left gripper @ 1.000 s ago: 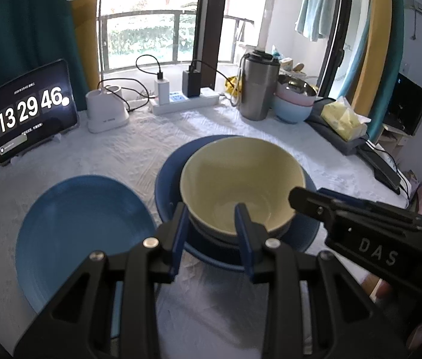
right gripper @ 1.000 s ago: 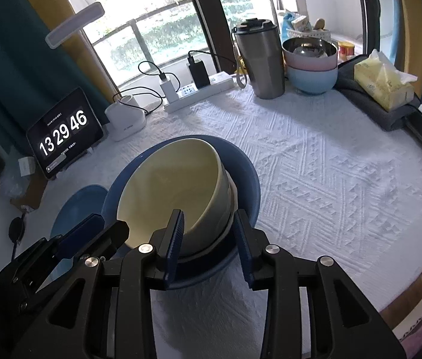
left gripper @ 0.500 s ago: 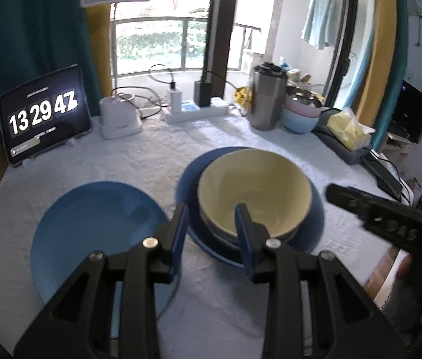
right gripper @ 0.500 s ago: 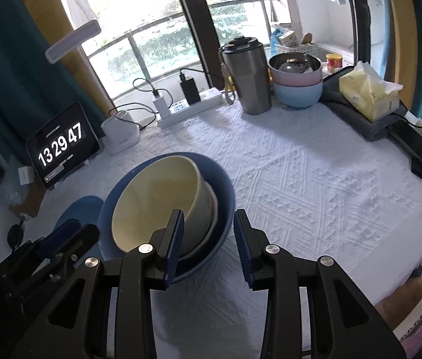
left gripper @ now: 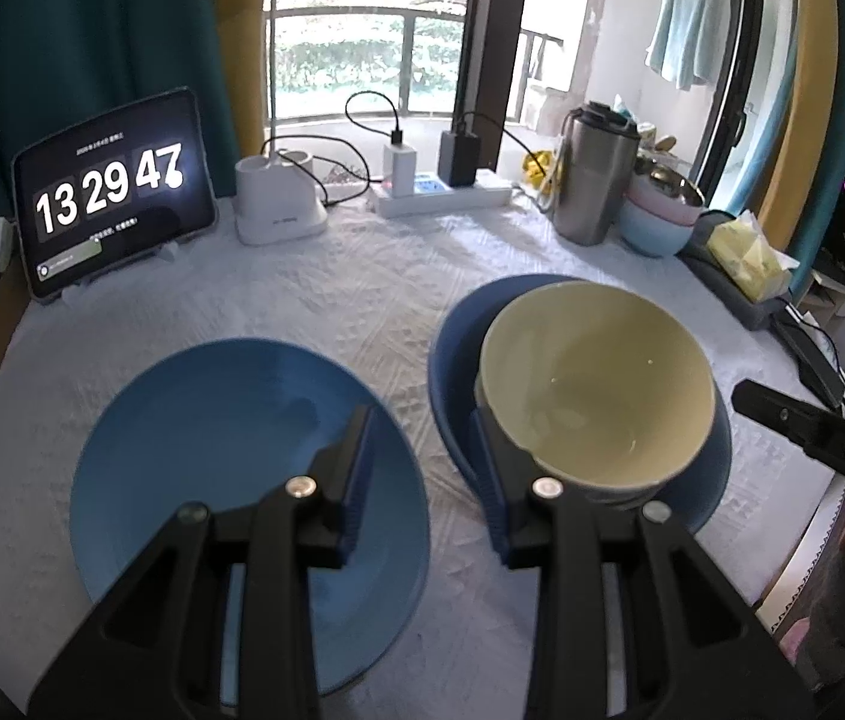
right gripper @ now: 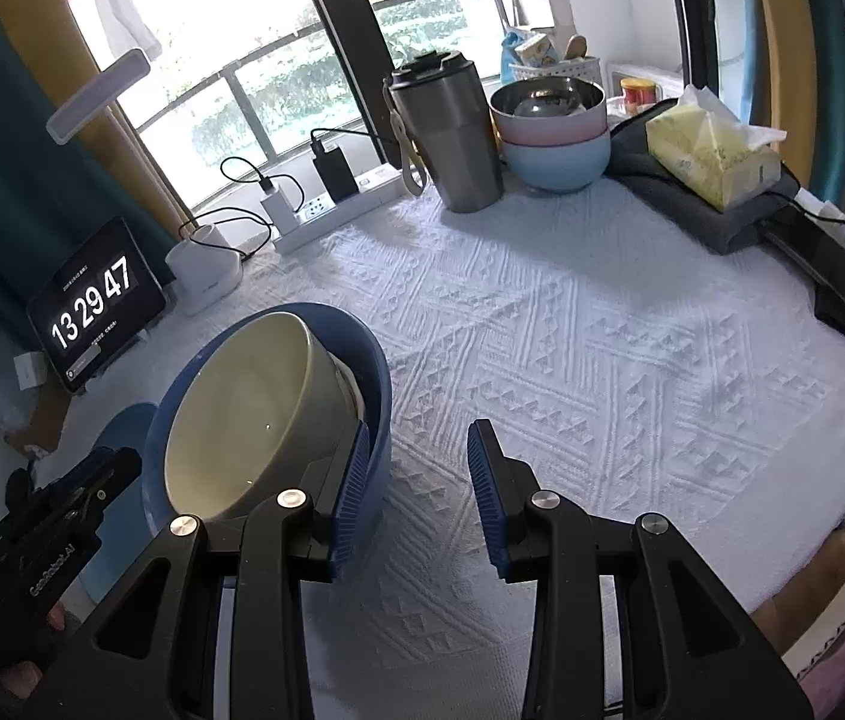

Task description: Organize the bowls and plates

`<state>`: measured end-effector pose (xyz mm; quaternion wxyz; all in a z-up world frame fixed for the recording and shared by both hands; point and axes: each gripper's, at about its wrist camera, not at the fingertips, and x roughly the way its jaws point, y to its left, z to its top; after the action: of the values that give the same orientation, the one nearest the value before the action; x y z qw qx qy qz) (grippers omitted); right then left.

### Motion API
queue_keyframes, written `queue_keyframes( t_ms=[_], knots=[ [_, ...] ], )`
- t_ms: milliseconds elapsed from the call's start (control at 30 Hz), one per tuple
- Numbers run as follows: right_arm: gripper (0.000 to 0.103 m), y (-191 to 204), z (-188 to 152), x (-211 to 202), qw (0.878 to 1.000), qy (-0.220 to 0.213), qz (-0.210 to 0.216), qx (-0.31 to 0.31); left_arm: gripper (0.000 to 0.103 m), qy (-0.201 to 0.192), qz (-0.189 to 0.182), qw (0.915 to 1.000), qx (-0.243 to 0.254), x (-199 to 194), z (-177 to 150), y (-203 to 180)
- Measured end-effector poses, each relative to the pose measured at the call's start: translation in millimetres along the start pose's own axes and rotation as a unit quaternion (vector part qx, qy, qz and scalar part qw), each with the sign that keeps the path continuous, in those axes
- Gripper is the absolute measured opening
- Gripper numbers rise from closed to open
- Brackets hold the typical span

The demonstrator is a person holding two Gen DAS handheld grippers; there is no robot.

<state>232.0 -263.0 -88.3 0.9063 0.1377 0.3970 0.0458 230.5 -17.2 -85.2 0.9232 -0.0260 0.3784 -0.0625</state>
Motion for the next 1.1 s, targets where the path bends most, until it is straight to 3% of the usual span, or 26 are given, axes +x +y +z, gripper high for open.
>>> queue_keyframes(
  t_ms=[767, 1000, 1100],
  knots=[
    [0.040, -5, 4, 42, 0.999, 0.036, 0.025, 0.007, 0.035, 0.014, 0.013, 0.9993, 0.032, 33, 6, -7],
    [0.043, -7, 5, 47, 0.999, 0.026, 0.030, 0.012, 0.035, -0.020, 0.074, 0.9926, 0.094, 33, 2, -22],
    [0.043, -8, 6, 49, 0.999, 0.027, 0.040, 0.011, 0.035, -0.025, 0.070, 0.9935, 0.086, 34, 2, -18]
  ],
)
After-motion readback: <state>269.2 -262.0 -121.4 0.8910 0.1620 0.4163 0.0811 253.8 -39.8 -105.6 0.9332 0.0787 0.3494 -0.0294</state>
